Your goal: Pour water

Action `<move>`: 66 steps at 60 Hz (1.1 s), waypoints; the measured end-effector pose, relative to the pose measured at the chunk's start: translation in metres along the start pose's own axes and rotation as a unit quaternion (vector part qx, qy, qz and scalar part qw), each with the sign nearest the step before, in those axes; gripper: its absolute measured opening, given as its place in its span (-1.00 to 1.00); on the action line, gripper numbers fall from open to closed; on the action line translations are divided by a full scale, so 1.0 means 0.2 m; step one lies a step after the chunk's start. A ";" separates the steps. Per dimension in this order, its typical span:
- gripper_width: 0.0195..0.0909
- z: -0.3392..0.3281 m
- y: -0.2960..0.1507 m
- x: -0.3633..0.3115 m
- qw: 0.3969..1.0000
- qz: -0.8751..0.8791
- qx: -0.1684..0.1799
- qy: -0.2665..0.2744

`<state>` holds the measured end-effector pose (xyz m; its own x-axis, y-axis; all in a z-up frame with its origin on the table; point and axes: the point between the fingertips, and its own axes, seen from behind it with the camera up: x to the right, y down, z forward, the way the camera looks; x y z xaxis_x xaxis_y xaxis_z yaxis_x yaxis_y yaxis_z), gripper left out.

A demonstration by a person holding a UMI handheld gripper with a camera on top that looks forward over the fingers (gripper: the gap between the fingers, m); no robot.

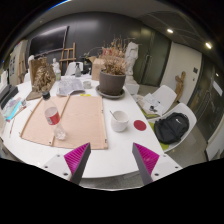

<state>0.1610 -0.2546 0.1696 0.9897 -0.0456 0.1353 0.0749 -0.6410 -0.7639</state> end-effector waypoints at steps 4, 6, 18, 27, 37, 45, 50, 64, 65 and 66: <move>0.87 0.02 -0.01 -0.08 1.000 -0.007 0.003 -0.014; 0.86 0.04 -0.01 -0.15 1.000 -0.009 0.004 -0.021; 0.86 0.12 -0.03 -0.59 0.996 -0.017 0.037 -0.077; 0.86 0.25 -0.11 -0.89 0.990 -0.031 0.089 -0.106; 0.85 0.48 -0.21 -1.15 0.984 -0.027 0.136 -0.114; 0.74 0.68 -0.22 -1.26 0.984 -0.015 0.145 -0.106; 0.43 0.78 -0.21 -1.30 0.984 -0.002 0.144 -0.102; -0.64 0.84 -0.23 -1.32 0.979 0.018 0.165 -0.118; -0.71 0.83 -0.23 -1.32 0.979 0.019 0.164 -0.117; -0.75 0.83 -0.23 -1.32 0.979 0.020 0.164 -0.116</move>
<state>-0.0831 -0.0865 0.0644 0.9909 0.1337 -0.0159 0.0335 -0.3594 -0.9326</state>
